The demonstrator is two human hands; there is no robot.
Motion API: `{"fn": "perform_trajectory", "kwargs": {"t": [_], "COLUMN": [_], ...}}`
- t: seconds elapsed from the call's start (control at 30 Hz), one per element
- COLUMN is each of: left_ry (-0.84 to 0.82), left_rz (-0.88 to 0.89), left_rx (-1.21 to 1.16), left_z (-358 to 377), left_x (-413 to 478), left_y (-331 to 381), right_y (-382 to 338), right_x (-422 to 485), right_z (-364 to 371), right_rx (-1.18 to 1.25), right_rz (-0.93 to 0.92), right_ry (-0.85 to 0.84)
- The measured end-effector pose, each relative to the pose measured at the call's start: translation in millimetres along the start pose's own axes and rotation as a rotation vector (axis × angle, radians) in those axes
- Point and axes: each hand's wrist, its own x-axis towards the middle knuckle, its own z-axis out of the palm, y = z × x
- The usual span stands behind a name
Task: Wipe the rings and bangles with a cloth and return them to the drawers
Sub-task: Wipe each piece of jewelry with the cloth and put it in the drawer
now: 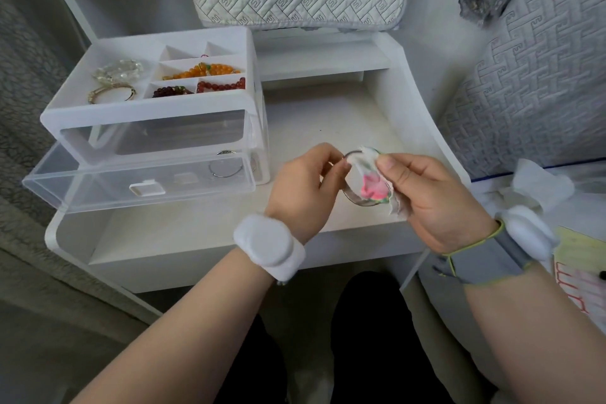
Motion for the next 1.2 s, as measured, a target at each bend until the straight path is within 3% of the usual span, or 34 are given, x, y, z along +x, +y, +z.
{"fn": "perform_trajectory", "kwargs": {"t": [0.07,0.3,0.53,0.63,0.7,0.83,0.93,1.07,1.2], "left_ry": [0.035,0.139,0.123,0.062,0.031,-0.015,0.021,0.002,-0.073], "left_rz": [0.135,0.213,0.004,-0.217,-0.272,-0.004,0.079,-0.127,-0.483], "left_rx": [0.188,0.218,0.036,-0.208,-0.282,0.088,0.086,-0.302,-0.605], "left_z": [-3.3,4.7,13.7,15.7,14.8,6.3,6.7,11.5,21.2], "left_x": [0.3,0.4,3.3,7.9,9.1,7.1,5.4,-0.6,-4.1], "left_y": [-1.2,-4.3,-5.3,-4.7,-3.0,-2.6,-0.7,13.8,30.5], "right_y": [-6.3,-8.9,0.4,2.4,0.8,-2.9,-5.5,-7.3,-8.5], "right_x": [0.2,-1.1,-0.8,-0.2,-1.3,-2.2,-1.5,-1.5,-4.2], "right_z": [0.0,13.2,23.4,23.4,23.8,16.5,17.7,25.3,25.1], "right_rx": [-0.104,-0.296,-0.338,-0.338,-0.325,-0.263,-0.208,-0.244,-0.250], "right_rz": [-0.004,-0.099,-0.184,-0.218,-0.229,-0.196,-0.190,-0.229,-0.231], "right_ry": [-0.053,0.013,0.130,0.119,0.109,0.108,0.099,0.103,0.079]}}
